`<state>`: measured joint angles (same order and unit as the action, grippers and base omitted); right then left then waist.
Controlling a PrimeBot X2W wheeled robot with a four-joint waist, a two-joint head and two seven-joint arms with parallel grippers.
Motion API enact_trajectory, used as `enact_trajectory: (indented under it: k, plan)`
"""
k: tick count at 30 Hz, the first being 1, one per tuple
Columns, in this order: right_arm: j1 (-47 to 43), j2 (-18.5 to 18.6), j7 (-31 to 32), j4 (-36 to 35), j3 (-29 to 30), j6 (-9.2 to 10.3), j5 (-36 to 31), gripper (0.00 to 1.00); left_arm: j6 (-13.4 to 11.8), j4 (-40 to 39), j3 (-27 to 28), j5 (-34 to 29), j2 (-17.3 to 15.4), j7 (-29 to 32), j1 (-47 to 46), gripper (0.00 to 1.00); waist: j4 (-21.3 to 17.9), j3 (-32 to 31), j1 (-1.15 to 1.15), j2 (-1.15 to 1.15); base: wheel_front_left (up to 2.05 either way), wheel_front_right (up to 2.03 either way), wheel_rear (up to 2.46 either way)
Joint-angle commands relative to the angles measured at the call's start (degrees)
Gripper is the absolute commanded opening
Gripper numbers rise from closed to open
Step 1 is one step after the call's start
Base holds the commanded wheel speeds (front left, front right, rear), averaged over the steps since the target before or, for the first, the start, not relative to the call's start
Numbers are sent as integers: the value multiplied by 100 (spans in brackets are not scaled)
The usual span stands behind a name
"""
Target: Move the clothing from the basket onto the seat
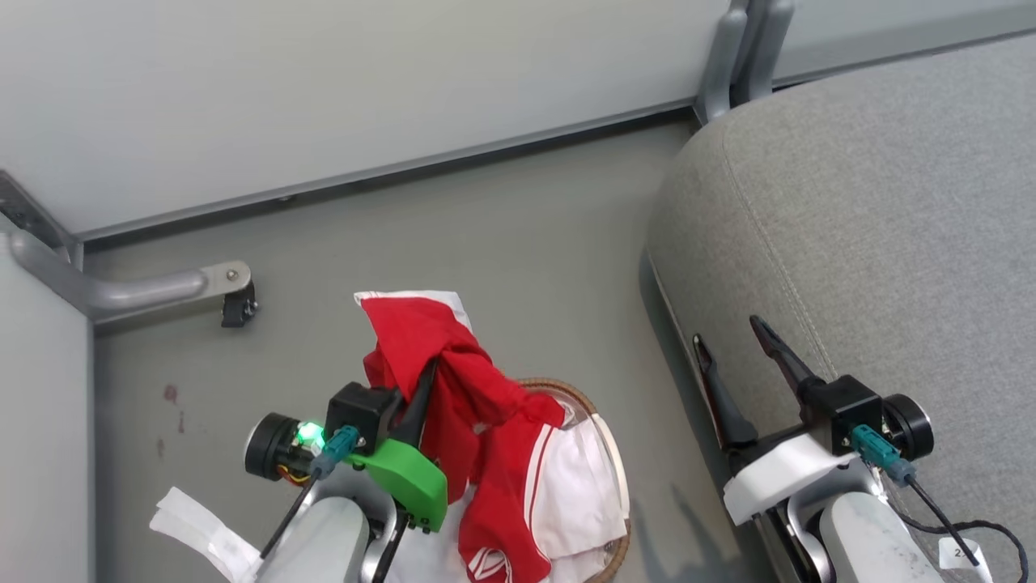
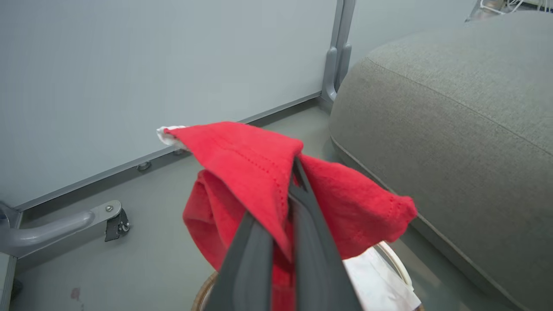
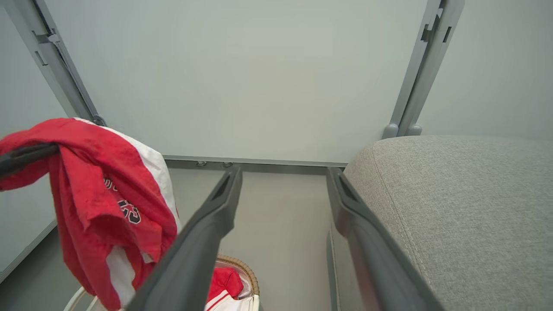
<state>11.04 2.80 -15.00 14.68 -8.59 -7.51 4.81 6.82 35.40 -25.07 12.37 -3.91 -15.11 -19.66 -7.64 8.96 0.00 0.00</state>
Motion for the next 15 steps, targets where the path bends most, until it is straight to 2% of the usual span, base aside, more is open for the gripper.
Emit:
enact_trajectory:
  k: [1, 10, 15]
  plan:
    - [-126, 48, -27, 25, -2, 4, -15, 100, 4, -191, 60, -26, 34, -7, 100, 0, 150, -465, 0, 0, 0, 0, 0]
    - [-355, 97, -27, 75, -78, 4, 29, 100, 34, -1467, 396, 61, 76, -6, -156, 0, 278, -703, 0, 0, 0, 0, 0]
    - [-416, 149, -27, 127, -365, 4, 57, 100, 51, -1945, 420, 124, 91, -6, -334, 0, 365, -719, 0, 0, 0, 0, 0]
